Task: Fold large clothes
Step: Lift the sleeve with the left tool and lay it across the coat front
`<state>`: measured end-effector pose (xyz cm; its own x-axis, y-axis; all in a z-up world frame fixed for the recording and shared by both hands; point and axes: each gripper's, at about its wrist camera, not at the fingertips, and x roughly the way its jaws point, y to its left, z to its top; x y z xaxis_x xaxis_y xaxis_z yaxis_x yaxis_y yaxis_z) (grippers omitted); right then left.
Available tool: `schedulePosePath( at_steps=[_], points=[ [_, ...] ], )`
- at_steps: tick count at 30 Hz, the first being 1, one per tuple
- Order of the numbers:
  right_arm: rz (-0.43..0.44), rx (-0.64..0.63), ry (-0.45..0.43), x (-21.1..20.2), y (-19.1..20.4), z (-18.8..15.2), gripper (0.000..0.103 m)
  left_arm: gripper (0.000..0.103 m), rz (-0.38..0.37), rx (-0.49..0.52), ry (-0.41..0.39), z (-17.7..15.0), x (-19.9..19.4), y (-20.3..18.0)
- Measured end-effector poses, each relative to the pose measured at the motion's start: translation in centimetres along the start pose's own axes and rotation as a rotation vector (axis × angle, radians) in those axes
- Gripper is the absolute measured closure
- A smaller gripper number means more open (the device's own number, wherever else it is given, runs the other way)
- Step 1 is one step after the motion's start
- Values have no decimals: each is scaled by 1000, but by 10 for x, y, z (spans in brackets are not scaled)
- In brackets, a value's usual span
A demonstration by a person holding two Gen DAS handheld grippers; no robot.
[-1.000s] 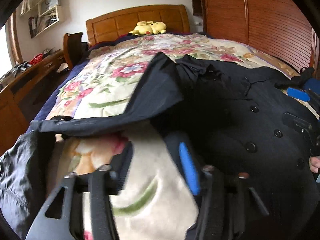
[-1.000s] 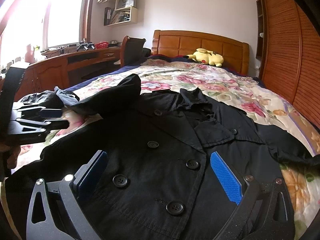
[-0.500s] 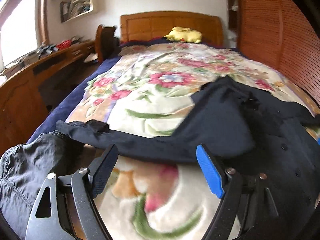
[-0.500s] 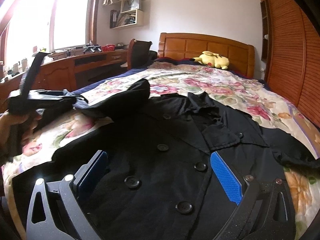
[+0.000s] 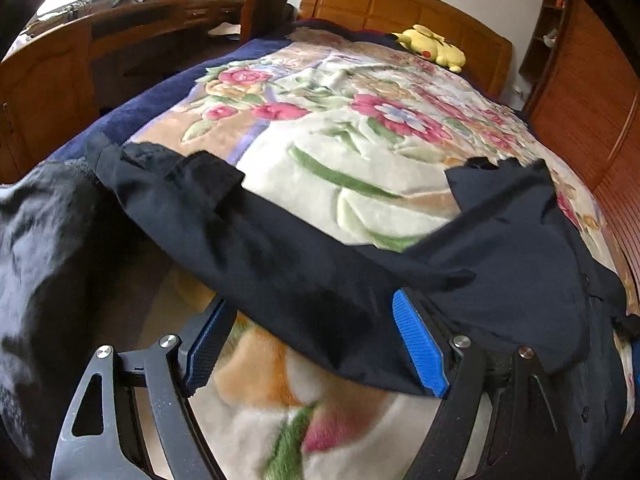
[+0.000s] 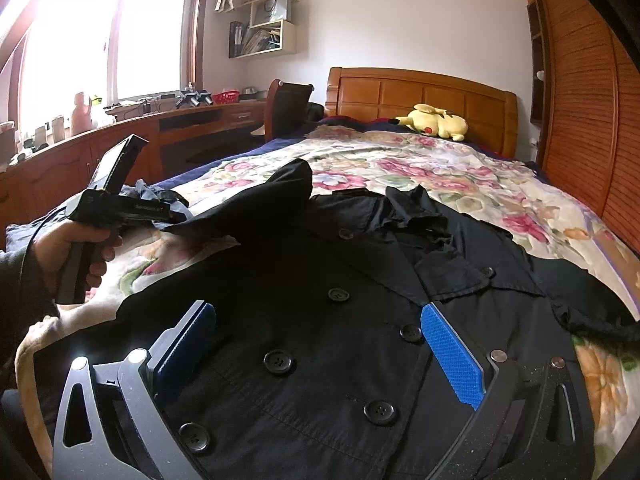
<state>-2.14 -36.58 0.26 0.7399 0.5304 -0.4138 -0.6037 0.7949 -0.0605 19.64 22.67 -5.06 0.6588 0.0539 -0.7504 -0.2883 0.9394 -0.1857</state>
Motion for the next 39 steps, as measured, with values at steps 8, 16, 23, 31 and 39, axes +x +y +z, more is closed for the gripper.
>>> schedulePosePath(
  at_steps=[8, 16, 23, 31, 39],
  points=[
    [-1, 2, 0, 2, 1, 1, 1, 97, 21, 78, 9, 6, -3, -12],
    [2, 19, -38, -17, -18, 4, 1, 98, -40, 272, -133, 5, -73, -90],
    [-45, 35, -35, -24, -33, -5, 1, 98, -106, 401, -210, -11, -116, -160],
    [-99, 29, -25, -33, -41, -11, 1, 98, -190, 494, -202, -44, -142, -200],
    [-128, 48, -10, -38, -44, -14, 1, 70, -211, 553, -178, -80, -147, -206]
  ],
)
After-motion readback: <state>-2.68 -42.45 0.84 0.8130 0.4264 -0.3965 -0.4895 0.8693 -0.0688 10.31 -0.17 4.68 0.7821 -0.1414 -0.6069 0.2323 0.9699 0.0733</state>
